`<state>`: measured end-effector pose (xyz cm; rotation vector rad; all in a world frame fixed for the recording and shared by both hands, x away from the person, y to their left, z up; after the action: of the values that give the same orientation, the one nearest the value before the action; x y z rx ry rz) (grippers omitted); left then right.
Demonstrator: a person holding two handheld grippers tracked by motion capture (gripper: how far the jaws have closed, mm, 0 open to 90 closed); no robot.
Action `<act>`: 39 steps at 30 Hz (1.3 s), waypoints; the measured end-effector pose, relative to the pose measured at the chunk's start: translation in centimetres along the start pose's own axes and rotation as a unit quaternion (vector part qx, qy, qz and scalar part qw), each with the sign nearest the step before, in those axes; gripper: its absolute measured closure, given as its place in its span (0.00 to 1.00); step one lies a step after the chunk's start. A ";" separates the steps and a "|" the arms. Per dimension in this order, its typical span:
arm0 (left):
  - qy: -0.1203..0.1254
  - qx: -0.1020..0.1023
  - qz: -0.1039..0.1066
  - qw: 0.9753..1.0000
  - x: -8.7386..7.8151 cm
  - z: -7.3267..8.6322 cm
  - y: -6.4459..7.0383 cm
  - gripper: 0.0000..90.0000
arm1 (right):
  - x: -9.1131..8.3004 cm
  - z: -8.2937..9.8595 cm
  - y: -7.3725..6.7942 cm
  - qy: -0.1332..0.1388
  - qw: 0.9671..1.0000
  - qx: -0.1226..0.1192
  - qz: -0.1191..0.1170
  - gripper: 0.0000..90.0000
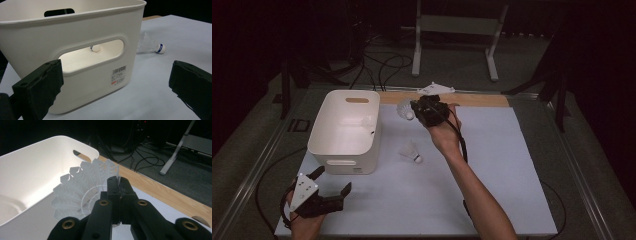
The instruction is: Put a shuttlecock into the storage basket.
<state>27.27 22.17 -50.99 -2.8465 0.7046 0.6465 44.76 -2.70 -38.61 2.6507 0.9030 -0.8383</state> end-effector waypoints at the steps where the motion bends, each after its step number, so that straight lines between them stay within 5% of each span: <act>1: 0.000 0.000 0.000 1.000 0.0 0.0 0.0 0.00 | 0.0 0.0 -0.1 0.001 1.000 0.000 -0.002 0.99; 39: 0.001 -0.001 -0.001 1.000 -0.1 0.0 -0.1 0.00 | 0.9 -1.3 -2.7 0.005 1.000 -0.004 -0.024 0.99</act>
<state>27.24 22.26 -50.98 -2.8494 0.7022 0.6443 44.24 0.36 -38.17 2.6395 0.9726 -0.8311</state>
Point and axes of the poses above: each handheld gripper's, and its own axes: x roughly forward along the jaws, z roughly out of its underside, y roughly to its right, the point moved 8 cm from there along x, roughly forward along the jaws, and after that the axes turned 7 degrees about -y, right-handed, at the moved point
